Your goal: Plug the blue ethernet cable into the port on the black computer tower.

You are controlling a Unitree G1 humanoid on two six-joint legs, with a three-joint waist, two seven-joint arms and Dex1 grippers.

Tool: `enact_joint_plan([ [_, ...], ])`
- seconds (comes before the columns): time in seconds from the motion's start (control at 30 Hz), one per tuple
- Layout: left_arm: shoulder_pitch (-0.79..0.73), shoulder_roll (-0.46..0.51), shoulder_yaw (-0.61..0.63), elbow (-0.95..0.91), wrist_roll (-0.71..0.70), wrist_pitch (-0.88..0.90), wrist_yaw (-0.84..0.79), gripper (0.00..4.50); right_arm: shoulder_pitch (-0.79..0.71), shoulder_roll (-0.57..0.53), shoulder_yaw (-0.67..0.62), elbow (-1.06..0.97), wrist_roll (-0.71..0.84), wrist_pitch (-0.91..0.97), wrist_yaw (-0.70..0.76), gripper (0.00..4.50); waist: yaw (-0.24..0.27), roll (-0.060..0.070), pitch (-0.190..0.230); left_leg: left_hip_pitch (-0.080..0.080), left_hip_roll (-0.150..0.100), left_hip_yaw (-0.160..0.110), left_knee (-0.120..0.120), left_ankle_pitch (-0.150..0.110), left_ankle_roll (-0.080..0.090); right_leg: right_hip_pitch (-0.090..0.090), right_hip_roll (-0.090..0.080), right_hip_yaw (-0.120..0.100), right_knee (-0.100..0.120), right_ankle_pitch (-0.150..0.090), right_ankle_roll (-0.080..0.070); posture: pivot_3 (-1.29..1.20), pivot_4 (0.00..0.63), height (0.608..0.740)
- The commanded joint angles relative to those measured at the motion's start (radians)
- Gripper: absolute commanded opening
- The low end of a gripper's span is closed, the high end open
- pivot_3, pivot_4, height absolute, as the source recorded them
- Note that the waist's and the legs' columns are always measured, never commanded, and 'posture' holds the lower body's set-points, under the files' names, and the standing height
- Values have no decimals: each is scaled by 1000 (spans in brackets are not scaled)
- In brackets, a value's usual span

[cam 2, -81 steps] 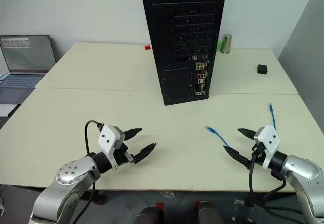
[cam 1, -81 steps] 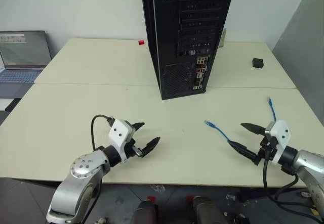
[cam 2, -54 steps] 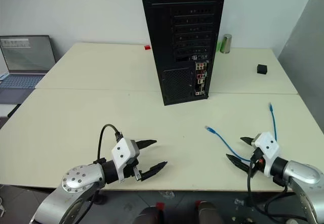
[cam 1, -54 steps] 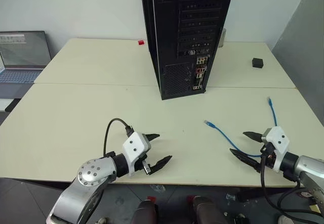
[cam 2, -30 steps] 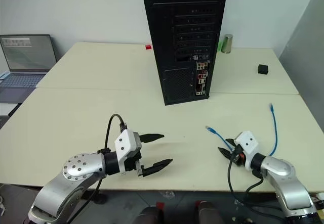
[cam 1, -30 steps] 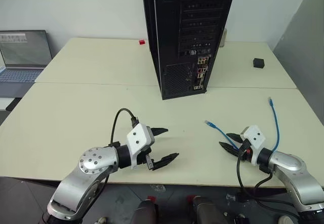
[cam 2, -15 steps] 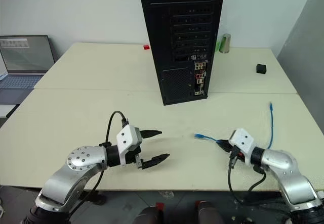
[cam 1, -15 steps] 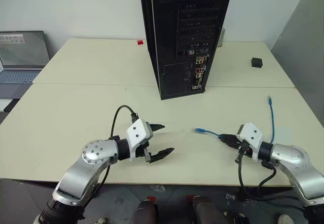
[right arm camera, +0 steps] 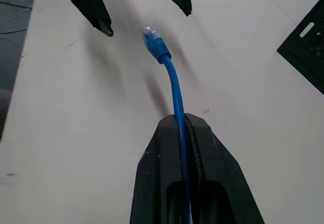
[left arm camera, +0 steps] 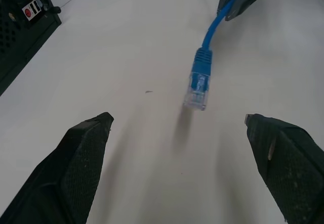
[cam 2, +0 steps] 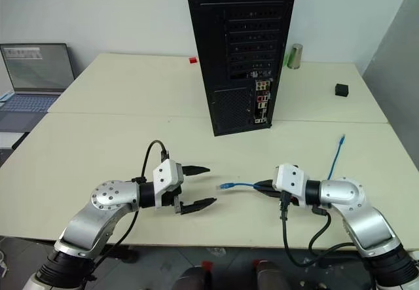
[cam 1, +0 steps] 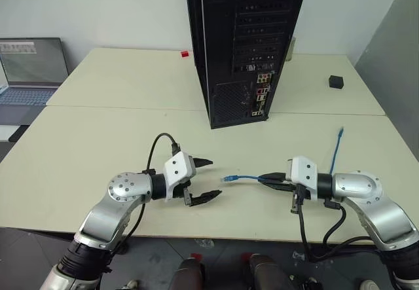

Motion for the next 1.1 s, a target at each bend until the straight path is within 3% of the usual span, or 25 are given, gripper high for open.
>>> enact_joint_plan([
  [0.03,-20,-1,-11,7,-7,-29,-42,4322,-17,-3,-11,-38,20,4,15,10,0,0,0,0,0,0,0,0,0,0,0,0,0,0,0,0,150,740],
  [0.73,-55,-58,-49,84,57,-119,-68,307,-26,-6,-3,-74,41,31,16,0,-1,0,0,0,0,0,0,0,0,0,0,0,0,0,0,0,150,740],
  [0.97,-36,-54,-50,82,70,-138,-76,270,-31,-13,-3,-72,44,37,26,0,-1,0,0,0,0,0,0,0,0,0,0,0,0,0,0,0,150,740],
  [1.0,-31,-53,-50,79,71,-141,-77,270,-32,-17,-3,-70,44,35,33,508,-1,0,0,0,0,0,0,0,0,0,0,0,0,0,0,0,150,740],
  [1.1,-12,-43,-55,70,90,-179,-79,270,-37,-43,-13,-61,54,43,64,1129,-1,0,0,0,0,0,0,0,0,0,0,0,0,0,0,0,150,740],
])
